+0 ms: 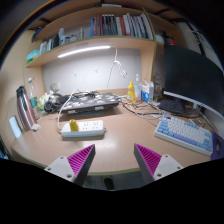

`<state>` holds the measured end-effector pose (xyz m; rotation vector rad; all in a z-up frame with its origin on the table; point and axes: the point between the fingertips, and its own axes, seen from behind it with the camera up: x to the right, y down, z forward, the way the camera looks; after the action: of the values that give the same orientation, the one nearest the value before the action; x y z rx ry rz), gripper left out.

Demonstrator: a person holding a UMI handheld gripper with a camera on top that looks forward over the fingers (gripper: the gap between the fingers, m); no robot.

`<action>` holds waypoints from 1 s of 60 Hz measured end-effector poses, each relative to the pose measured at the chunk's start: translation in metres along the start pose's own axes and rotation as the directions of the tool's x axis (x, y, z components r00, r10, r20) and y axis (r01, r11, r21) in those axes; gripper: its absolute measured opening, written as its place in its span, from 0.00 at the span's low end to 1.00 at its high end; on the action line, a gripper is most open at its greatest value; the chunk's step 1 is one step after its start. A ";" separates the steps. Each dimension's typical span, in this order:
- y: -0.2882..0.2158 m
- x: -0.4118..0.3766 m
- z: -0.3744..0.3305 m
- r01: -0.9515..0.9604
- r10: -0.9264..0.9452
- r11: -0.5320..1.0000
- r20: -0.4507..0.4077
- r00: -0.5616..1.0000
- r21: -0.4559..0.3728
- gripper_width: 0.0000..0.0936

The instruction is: Unplug charger

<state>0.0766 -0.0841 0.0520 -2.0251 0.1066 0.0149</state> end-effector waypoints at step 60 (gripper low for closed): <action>-0.035 -0.163 0.153 0.124 -0.127 0.992 0.123 0.984 0.028 0.71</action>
<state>-0.0774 0.0794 0.0252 -2.0017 -0.1001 0.0606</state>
